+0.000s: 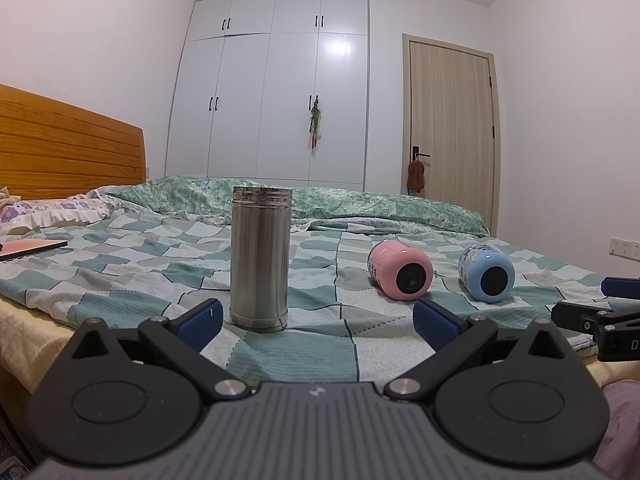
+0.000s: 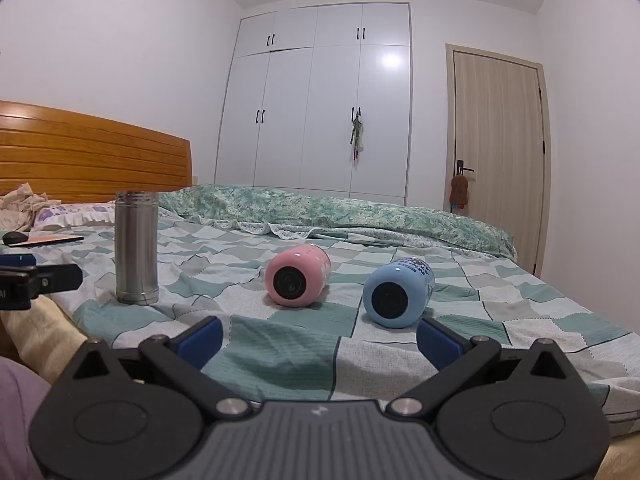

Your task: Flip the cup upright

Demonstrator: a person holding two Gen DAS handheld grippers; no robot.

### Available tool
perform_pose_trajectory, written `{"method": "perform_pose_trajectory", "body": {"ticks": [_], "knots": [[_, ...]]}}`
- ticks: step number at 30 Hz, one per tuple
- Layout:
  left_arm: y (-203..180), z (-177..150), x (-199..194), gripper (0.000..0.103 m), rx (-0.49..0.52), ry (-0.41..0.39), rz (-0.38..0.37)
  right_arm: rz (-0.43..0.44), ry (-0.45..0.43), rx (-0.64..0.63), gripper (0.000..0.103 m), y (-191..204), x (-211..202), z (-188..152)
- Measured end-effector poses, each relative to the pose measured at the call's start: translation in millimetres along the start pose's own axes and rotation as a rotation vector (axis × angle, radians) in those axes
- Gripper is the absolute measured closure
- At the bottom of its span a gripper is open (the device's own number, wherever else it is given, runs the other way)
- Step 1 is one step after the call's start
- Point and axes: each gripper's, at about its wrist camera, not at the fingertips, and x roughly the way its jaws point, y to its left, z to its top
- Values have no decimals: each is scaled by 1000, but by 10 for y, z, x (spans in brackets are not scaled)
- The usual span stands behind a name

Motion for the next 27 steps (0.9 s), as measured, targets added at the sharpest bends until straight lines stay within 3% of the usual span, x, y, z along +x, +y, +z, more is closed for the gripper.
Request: {"method": "perform_pose_trajectory", "body": {"ticks": [27], "knots": [[-4, -10, 4, 0, -6, 14, 3, -3, 4, -10, 0, 0, -2, 0]]}}
